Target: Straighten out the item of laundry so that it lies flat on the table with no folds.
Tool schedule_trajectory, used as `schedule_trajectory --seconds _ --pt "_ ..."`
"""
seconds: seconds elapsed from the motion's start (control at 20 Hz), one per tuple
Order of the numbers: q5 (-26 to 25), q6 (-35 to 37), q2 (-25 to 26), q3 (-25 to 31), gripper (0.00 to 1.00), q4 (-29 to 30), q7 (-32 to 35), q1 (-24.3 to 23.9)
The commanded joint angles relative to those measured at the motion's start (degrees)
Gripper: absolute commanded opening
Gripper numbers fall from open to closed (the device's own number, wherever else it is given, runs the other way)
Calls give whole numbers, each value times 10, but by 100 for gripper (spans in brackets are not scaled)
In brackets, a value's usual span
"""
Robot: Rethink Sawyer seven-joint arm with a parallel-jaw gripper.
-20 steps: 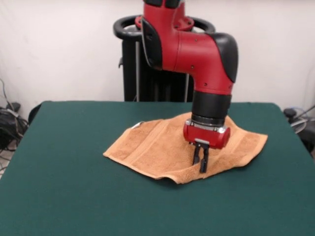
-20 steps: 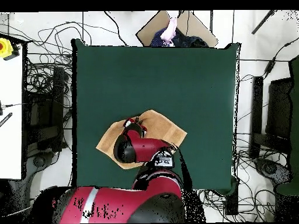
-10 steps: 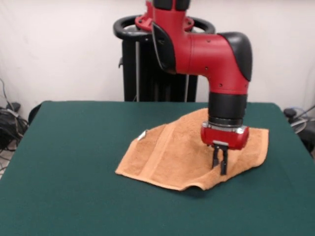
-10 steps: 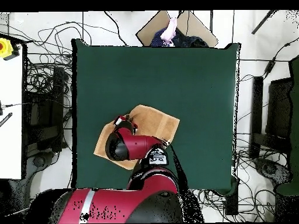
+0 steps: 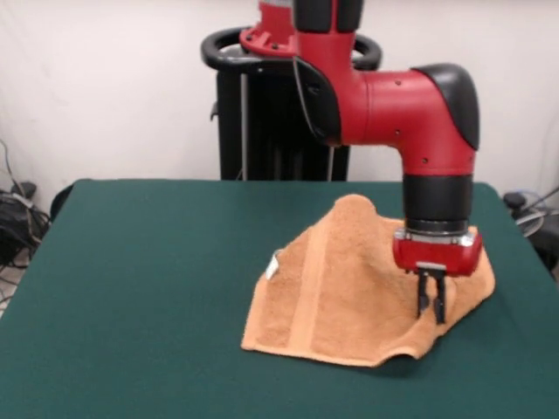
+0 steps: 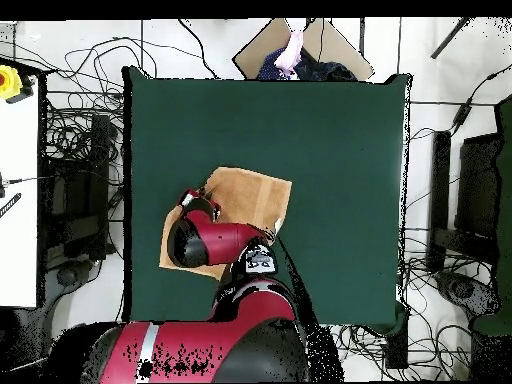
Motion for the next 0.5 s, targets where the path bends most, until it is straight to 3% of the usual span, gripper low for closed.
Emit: schedule_trajectory --seconds 0.05,0.5 --pt "47 54 6 93 0 -53 81 4" --pt "164 108 -9 72 0 -48 108 79"
